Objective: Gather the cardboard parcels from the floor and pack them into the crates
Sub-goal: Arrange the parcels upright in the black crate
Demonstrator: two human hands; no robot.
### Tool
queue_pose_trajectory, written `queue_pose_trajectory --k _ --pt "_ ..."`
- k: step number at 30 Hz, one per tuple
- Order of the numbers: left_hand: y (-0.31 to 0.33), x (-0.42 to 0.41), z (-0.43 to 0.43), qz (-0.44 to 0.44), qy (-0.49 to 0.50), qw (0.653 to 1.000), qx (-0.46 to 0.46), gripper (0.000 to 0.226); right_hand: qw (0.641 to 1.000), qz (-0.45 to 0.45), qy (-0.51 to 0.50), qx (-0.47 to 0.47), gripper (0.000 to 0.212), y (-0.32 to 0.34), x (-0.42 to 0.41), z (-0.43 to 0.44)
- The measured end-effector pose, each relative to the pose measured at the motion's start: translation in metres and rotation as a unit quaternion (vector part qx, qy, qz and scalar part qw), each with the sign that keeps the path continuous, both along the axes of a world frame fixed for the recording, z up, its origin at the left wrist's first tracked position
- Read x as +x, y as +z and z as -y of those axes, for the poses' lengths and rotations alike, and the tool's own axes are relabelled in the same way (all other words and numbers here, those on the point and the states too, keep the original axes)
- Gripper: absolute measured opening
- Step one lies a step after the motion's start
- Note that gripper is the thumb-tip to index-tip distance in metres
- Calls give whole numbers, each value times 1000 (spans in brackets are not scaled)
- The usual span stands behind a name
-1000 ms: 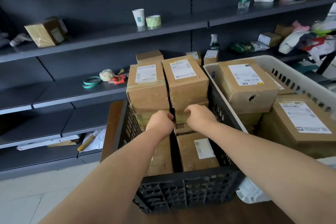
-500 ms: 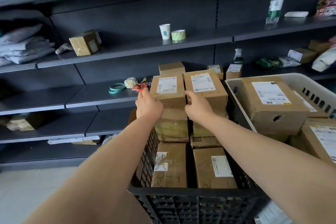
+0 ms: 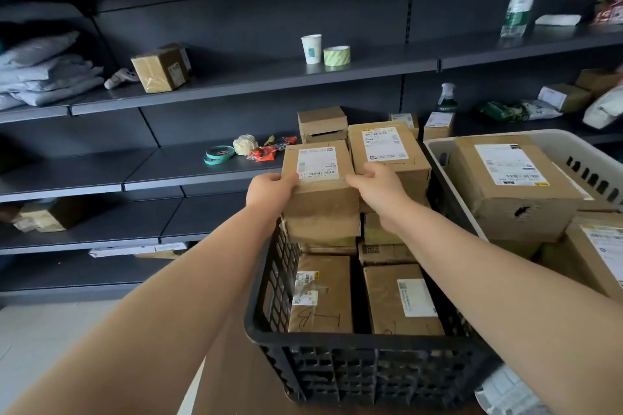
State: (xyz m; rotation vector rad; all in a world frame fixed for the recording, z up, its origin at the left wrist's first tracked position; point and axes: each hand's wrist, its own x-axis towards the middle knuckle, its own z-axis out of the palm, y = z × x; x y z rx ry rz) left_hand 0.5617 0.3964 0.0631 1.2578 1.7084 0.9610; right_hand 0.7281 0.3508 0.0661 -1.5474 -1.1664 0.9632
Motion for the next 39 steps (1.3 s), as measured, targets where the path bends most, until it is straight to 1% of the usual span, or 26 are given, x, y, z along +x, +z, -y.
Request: queue_pose_trajectory --k 1,2,5,7,9,11,13,15,16,17,20,21,22,23,24,26,28,29,30,32,35,36,39 --pt "0 -4 4 7 -9 1000 -8 37 1000 -8 9 -7 42 0 -1 5" --pt "0 -7 8 9 -18 1000 -13 38 1000 -5 18 -15 40 1 -3 11" --pt "-1 -17 19 15 -43 999 -26 44 999 0 22 -37 44 -2 -8 26" --pt "-2 -25 28 1 -69 997 -45 49 999 10 12 -40 50 -3 -7 36" --pt "-3 -33 38 -44 -104 992 -59 57 998 24 3 -60 66 -6 -6 45" --pt "-2 -38 49 -132 -151 979 -39 71 995 45 15 -87 75 -9 -7 54" --pt "1 -40 58 -253 -204 946 -10 78 991 77 37 -104 71 -13 -13 64" --pt "1 -42 66 -372 -249 894 8 79 988 106 40 -110 62 -20 -19 73" --pt "1 -43 71 -414 -269 869 13 79 986 114 38 -116 58 -24 -22 76" --pt "0 -44 73 -440 -283 852 16 76 984 119 38 -125 54 -27 -25 79" --pt "-4 -48 81 -465 -319 826 0 68 974 145 51 -165 38 -39 -31 84" --pt "-6 -49 82 -501 -329 801 3 69 971 160 51 -167 36 -43 -33 85" --pt "-10 -48 83 -550 -332 767 11 72 967 177 55 -173 38 -46 -35 87" --pt "-14 -46 84 -589 -333 736 20 75 963 188 66 -181 42 -49 -37 88" --pt "-18 -43 86 -611 -338 716 20 75 956 200 83 -197 48 -53 -40 89" --pt "-26 -36 89 -621 -361 696 -4 62 941 225 108 -230 53 -57 -44 91" --pt "-32 -28 88 -624 -379 683 -20 44 940 228 101 -231 47 -58 -42 89" --pt "-33 -23 85 -622 -382 683 -24 40 945 226 91 -220 43 -57 -39 87" --pt "-33 -19 82 -611 -381 694 -22 38 951 221 75 -205 40 -54 -34 86" --pt "-29 -7 74 -561 -368 742 7 35 959 225 38 -166 39 -47 -19 78" --pt "-17 17 66 -434 -342 832 47 32 964 233 0 -125 41 -36 14 65" --pt "-13 27 64 -397 -331 855 50 33 966 231 -6 -115 42 -32 25 61" --pt "-6 57 56 -321 -285 901 57 37 967 238 -30 -89 51 -24 57 48"
